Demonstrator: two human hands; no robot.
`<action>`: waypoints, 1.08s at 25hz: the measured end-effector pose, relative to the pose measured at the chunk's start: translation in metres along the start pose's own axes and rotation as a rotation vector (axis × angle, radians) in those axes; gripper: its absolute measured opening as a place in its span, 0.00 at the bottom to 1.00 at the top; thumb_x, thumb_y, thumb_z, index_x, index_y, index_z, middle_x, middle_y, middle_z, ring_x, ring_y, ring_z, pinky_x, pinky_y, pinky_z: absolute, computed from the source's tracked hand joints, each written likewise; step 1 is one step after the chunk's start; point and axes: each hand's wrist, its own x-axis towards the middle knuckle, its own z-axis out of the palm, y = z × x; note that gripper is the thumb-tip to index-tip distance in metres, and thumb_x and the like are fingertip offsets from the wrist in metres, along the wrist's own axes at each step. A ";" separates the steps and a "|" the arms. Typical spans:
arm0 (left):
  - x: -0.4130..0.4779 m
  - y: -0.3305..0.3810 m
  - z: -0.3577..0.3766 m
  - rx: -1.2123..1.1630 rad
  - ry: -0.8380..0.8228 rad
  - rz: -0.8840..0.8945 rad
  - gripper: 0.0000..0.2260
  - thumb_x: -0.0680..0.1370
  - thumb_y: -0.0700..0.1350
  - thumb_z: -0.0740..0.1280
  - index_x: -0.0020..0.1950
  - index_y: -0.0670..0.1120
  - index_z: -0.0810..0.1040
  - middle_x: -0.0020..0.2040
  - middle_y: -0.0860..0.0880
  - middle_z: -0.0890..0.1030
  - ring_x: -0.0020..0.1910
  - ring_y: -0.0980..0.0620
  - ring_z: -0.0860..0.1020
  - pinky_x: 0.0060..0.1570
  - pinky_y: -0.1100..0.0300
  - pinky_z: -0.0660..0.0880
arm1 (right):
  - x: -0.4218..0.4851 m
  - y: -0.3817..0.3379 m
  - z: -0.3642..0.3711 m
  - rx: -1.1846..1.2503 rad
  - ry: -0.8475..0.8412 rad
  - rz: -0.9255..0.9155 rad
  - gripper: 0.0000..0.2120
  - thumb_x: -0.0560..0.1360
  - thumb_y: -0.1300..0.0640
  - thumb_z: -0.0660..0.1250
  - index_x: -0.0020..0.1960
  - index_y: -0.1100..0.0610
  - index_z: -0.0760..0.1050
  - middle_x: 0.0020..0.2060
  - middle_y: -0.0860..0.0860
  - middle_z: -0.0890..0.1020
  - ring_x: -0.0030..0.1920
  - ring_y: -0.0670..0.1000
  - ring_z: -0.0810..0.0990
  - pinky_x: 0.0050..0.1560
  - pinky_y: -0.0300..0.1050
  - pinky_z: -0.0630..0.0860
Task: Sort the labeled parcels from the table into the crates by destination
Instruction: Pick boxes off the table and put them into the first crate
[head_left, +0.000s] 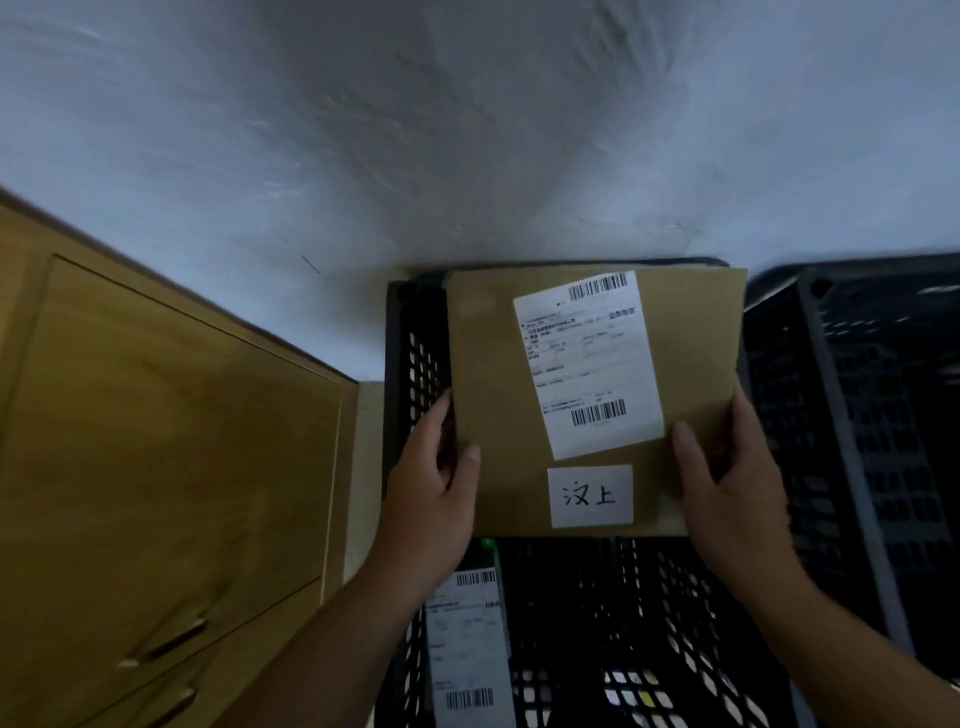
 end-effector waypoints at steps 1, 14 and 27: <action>-0.004 -0.005 0.003 0.001 0.009 -0.016 0.23 0.84 0.49 0.62 0.75 0.68 0.62 0.67 0.68 0.71 0.62 0.75 0.71 0.60 0.71 0.73 | -0.007 0.005 0.002 -0.005 -0.002 0.028 0.35 0.80 0.47 0.65 0.82 0.44 0.52 0.77 0.45 0.67 0.74 0.45 0.67 0.71 0.45 0.66; 0.037 -0.030 0.027 0.148 -0.093 -0.207 0.37 0.81 0.52 0.65 0.82 0.57 0.45 0.81 0.54 0.56 0.77 0.51 0.61 0.74 0.46 0.66 | 0.019 0.041 0.067 -0.152 -0.189 0.063 0.43 0.81 0.51 0.66 0.83 0.51 0.39 0.82 0.51 0.53 0.80 0.50 0.54 0.80 0.49 0.52; -0.144 0.121 -0.049 0.681 0.064 0.472 0.26 0.79 0.59 0.61 0.76 0.56 0.66 0.76 0.61 0.63 0.79 0.59 0.54 0.75 0.56 0.54 | -0.105 -0.123 -0.092 -0.371 -0.218 -0.478 0.33 0.75 0.51 0.73 0.77 0.51 0.67 0.75 0.45 0.69 0.76 0.48 0.65 0.76 0.58 0.64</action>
